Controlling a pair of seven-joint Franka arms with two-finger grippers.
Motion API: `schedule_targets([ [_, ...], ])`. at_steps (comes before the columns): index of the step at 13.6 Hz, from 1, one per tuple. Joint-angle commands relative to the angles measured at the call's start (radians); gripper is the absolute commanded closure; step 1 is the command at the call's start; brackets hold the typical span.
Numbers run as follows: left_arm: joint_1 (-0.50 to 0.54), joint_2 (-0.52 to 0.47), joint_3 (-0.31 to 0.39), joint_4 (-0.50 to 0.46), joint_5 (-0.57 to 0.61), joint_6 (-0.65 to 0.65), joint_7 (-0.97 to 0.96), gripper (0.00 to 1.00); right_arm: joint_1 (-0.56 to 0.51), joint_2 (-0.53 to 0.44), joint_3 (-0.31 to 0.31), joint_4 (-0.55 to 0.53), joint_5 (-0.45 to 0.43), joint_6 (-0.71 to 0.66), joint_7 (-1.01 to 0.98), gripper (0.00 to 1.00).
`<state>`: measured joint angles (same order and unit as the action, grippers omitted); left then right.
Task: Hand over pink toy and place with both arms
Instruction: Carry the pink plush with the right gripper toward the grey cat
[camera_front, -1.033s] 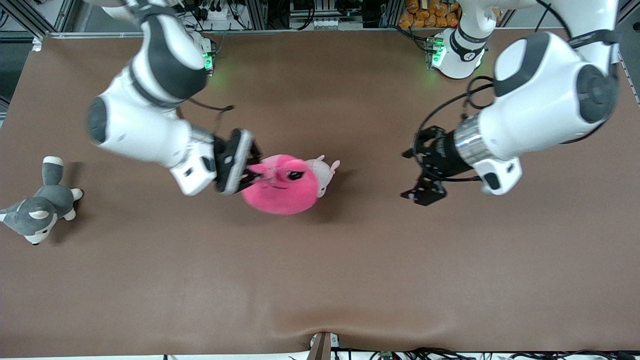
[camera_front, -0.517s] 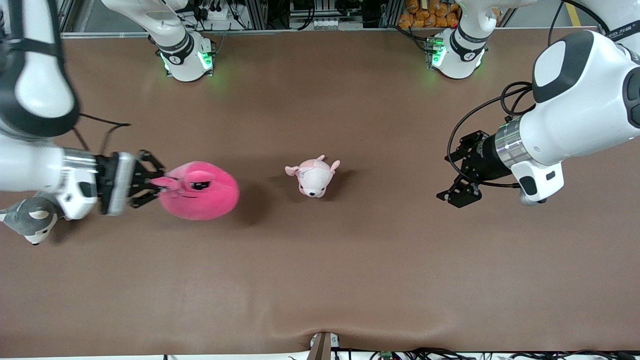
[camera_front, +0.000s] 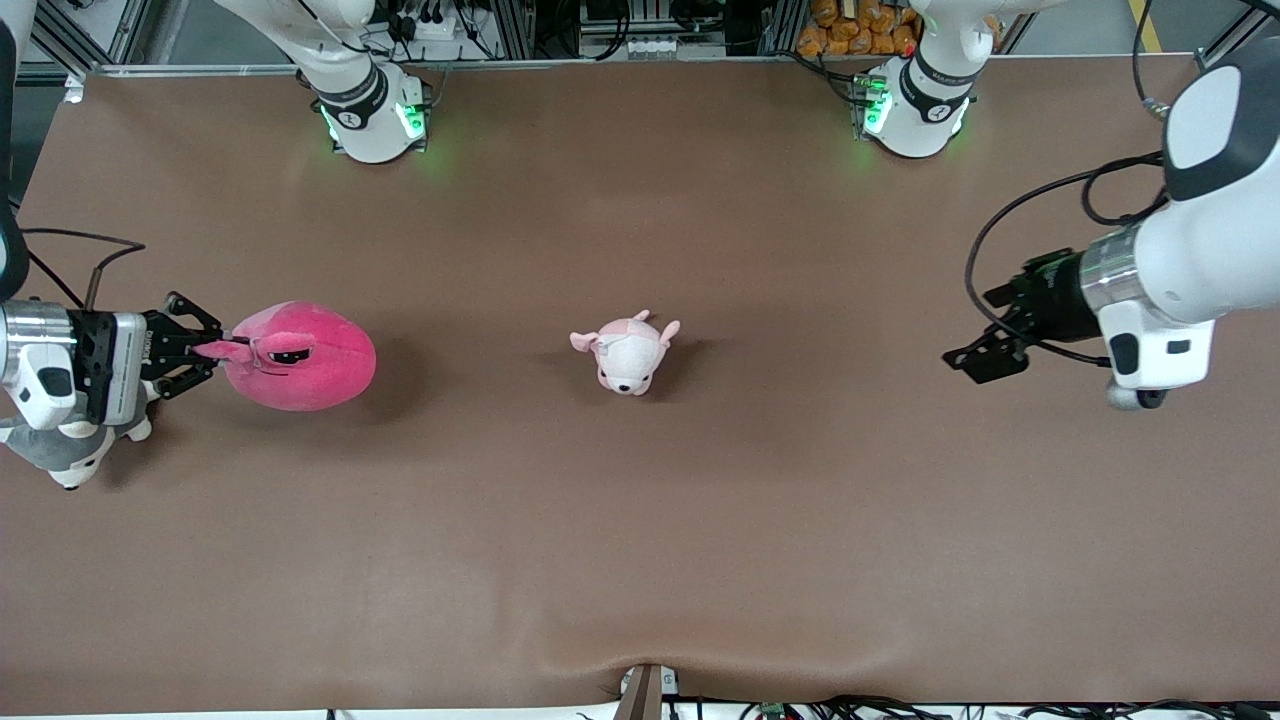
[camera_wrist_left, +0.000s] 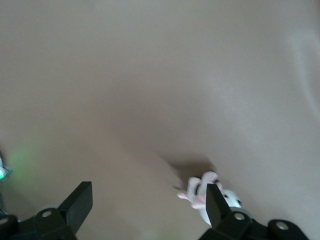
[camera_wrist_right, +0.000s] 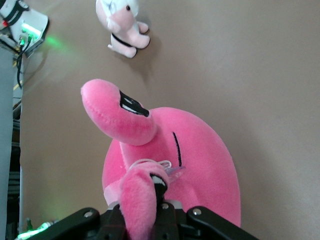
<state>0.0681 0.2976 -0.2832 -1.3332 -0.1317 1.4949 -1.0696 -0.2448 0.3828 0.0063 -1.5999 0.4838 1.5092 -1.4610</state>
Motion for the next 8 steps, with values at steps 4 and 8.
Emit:
schedule_targets([
  [4,0.019,-0.02,-0.01,-0.004,0.099,-0.053,0.141,0.0,-0.076,0.18,0.024,0.066,0.022,0.002,-0.163,1.0],
  [8,0.035,-0.037,-0.002,-0.004,0.104,-0.055,0.252,0.0,-0.088,0.214,0.024,0.093,0.013,0.018,-0.185,0.2],
])
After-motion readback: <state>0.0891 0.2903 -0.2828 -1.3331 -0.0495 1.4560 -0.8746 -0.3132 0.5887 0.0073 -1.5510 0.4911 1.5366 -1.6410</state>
